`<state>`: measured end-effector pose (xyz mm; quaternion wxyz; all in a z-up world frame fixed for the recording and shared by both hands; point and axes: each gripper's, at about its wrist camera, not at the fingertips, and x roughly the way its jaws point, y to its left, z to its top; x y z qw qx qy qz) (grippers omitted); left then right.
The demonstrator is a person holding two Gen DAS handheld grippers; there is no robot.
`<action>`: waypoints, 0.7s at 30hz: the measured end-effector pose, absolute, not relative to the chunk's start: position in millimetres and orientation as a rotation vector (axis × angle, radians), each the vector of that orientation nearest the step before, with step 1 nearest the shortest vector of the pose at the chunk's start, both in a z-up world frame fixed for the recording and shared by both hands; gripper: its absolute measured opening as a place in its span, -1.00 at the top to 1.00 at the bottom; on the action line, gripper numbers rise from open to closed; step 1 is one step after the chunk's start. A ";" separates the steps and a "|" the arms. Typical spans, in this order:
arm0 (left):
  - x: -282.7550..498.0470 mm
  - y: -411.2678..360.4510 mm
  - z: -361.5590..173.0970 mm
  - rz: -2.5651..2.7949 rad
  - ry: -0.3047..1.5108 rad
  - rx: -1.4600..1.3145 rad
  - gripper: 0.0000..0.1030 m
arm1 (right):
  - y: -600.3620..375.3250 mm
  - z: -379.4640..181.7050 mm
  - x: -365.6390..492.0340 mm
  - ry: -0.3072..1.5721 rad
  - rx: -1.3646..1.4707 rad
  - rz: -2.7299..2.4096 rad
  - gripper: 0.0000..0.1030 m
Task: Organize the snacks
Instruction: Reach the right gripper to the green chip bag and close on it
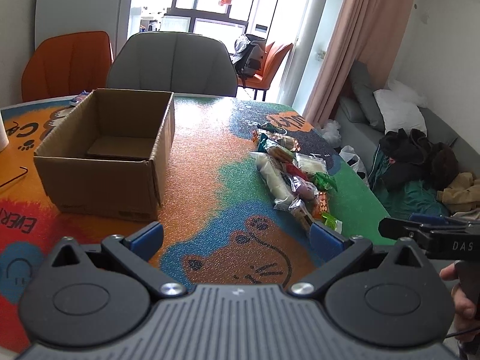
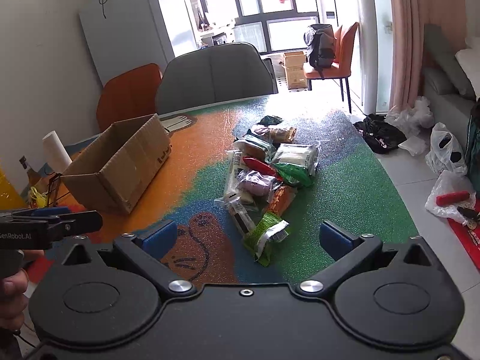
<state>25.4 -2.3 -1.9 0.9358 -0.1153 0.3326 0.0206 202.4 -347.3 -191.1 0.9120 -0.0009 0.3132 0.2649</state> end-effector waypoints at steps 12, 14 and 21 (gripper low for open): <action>68.0 -26.4 -25.4 0.016 0.676 -0.248 -0.86 | -348.9 -227.3 237.9 0.737 0.058 0.547 -0.34; 75.7 -29.5 -30.2 0.008 0.685 -0.255 -0.77 | -347.7 -233.8 243.7 0.762 0.075 0.552 -0.18; 92.0 -37.0 -45.7 0.000 0.705 -0.276 -0.58 | -342.5 -249.5 262.6 0.818 0.105 0.542 -0.11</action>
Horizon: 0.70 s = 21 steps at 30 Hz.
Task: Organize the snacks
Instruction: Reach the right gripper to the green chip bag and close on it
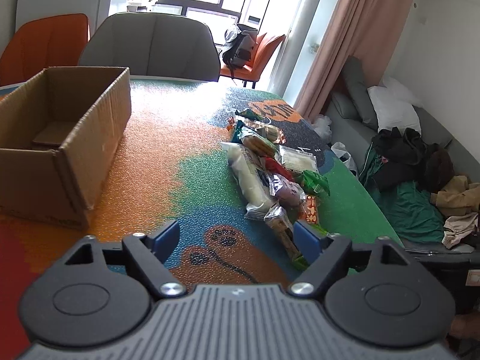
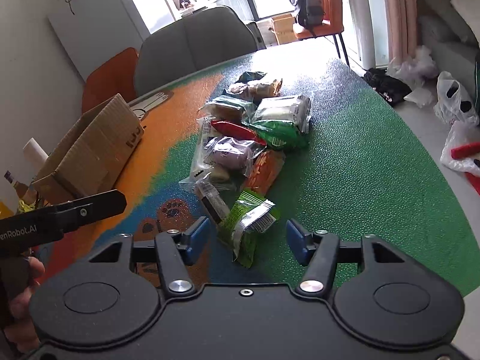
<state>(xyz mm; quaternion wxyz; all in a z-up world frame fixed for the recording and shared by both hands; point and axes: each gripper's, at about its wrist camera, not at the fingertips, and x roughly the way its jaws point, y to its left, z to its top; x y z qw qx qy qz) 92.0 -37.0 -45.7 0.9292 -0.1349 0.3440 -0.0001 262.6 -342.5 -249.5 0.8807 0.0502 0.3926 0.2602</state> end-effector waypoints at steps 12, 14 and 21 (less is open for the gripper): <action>120.2 -54.0 -70.0 -0.064 0.759 -0.302 -0.37 | -343.3 -261.1 275.8 0.839 0.111 0.551 0.23; 125.7 -58.8 -73.5 -0.077 0.768 -0.303 -0.35 | -345.9 -259.8 274.2 0.832 0.107 0.553 0.26; 147.7 -71.4 -93.9 -0.088 0.813 -0.315 -0.19 | -353.9 -257.3 277.7 0.810 0.073 0.533 0.40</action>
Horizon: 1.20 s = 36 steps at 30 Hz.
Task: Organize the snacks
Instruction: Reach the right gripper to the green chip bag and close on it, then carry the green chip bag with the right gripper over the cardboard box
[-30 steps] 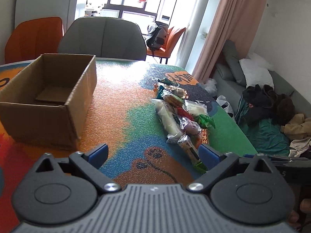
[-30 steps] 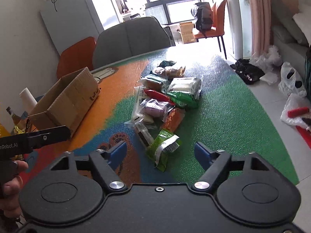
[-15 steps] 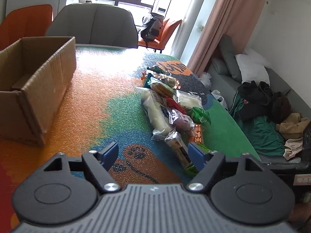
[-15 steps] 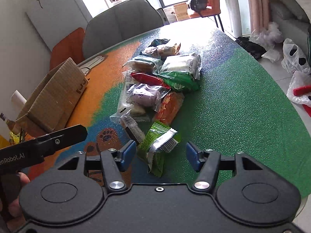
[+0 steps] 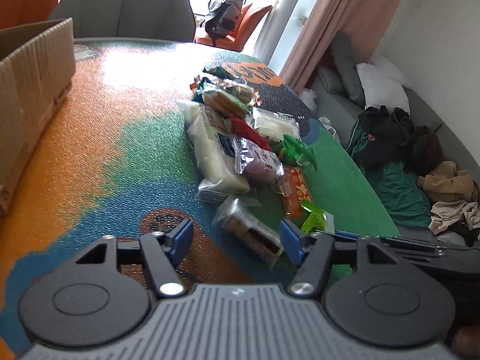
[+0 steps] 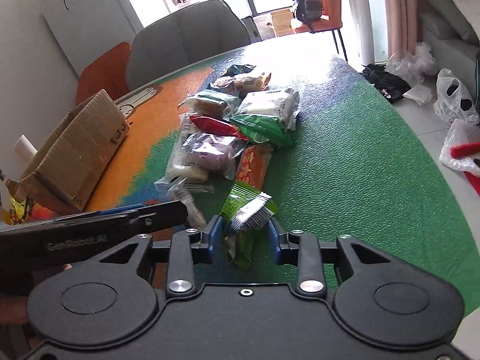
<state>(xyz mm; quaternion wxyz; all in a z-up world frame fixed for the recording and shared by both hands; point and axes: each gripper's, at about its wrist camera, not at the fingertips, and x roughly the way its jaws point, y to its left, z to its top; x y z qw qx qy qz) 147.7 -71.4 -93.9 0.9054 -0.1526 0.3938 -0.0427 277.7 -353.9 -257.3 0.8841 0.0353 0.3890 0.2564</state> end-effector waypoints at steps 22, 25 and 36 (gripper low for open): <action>143.5 -59.3 -90.9 -0.076 0.785 -0.312 0.72 | -358.3 -262.3 281.9 0.804 0.051 0.469 -0.05; 139.5 -56.0 -84.9 -0.081 0.768 -0.320 0.76 | -357.1 -262.1 281.1 0.805 0.051 0.465 -0.05; 124.9 -51.6 -56.6 -0.093 0.703 -0.315 0.81 | -350.3 -263.1 285.7 0.783 0.053 0.457 0.31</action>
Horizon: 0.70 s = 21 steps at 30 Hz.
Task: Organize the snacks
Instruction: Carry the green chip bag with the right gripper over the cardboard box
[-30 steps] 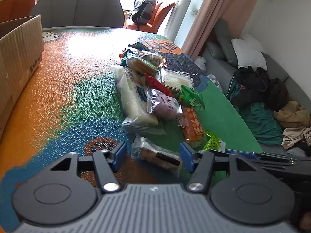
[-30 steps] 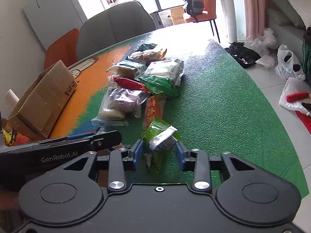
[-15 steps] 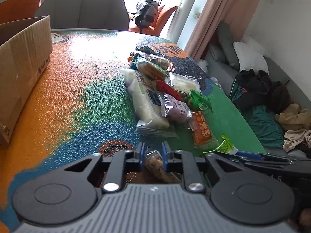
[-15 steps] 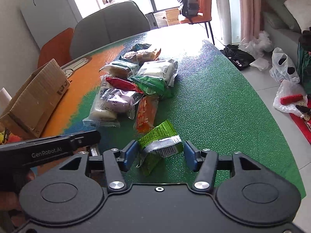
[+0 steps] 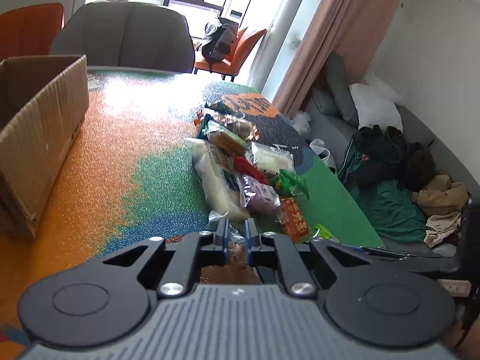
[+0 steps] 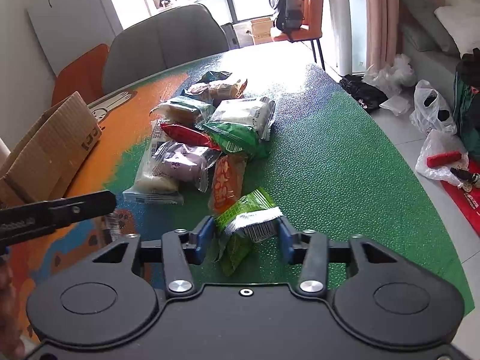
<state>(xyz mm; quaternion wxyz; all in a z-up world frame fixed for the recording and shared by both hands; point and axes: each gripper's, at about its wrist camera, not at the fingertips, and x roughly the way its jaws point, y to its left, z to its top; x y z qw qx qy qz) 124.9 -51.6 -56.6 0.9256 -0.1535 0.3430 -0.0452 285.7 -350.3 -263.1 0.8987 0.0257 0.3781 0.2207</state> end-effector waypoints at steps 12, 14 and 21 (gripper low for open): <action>110.6 -34.2 -25.9 -0.057 0.651 -0.275 0.81 | -340.5 -229.1 266.0 0.709 0.058 0.521 0.43; 108.4 -29.0 -22.0 -0.050 0.646 -0.268 0.81 | -334.0 -224.3 265.3 0.701 0.053 0.536 0.43; 100.6 -6.4 -3.4 -0.007 0.610 -0.251 0.81 | -301.1 -208.9 263.9 0.685 0.026 0.606 0.43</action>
